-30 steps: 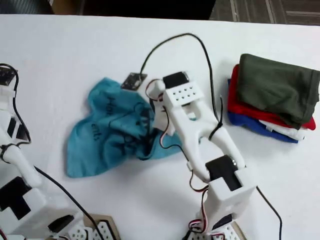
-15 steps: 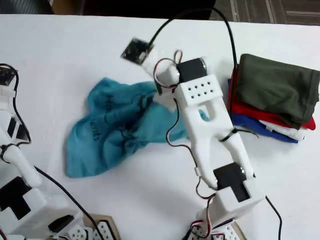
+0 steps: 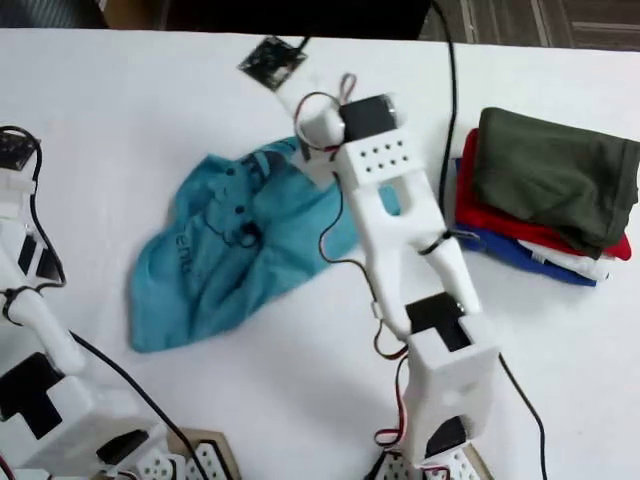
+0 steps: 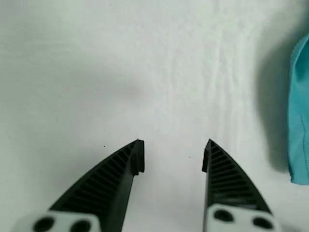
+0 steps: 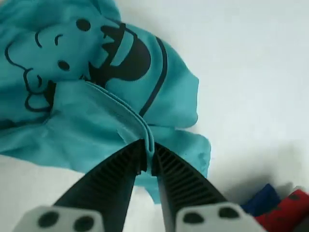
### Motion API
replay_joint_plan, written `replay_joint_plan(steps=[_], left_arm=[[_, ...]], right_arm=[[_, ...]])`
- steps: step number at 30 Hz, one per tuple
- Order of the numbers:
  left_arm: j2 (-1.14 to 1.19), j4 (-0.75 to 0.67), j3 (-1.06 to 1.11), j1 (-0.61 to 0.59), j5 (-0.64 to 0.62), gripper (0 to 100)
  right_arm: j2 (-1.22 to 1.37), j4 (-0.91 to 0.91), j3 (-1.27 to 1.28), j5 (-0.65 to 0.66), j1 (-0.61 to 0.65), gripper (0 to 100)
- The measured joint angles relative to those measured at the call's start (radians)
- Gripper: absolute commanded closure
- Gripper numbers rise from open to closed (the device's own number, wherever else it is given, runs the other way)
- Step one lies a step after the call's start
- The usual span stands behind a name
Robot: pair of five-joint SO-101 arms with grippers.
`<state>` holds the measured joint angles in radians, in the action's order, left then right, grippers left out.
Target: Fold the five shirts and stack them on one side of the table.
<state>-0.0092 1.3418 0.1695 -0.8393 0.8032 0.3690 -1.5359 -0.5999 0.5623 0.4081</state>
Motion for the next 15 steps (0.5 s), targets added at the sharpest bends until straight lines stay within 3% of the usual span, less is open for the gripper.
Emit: replay_joint_plan(steps=[6, 15], left_arm=[[0.0, 0.012, 0.025, 0.006, 0.0, 78], [-0.002, 0.017, 0.199, 0.18, 0.0, 78]], right_arm=[[-0.083, -0.155, 0.049, 0.025, -0.023, 97.8], [-0.535, -0.081, 0.488, 0.064, -0.17, 97.8]])
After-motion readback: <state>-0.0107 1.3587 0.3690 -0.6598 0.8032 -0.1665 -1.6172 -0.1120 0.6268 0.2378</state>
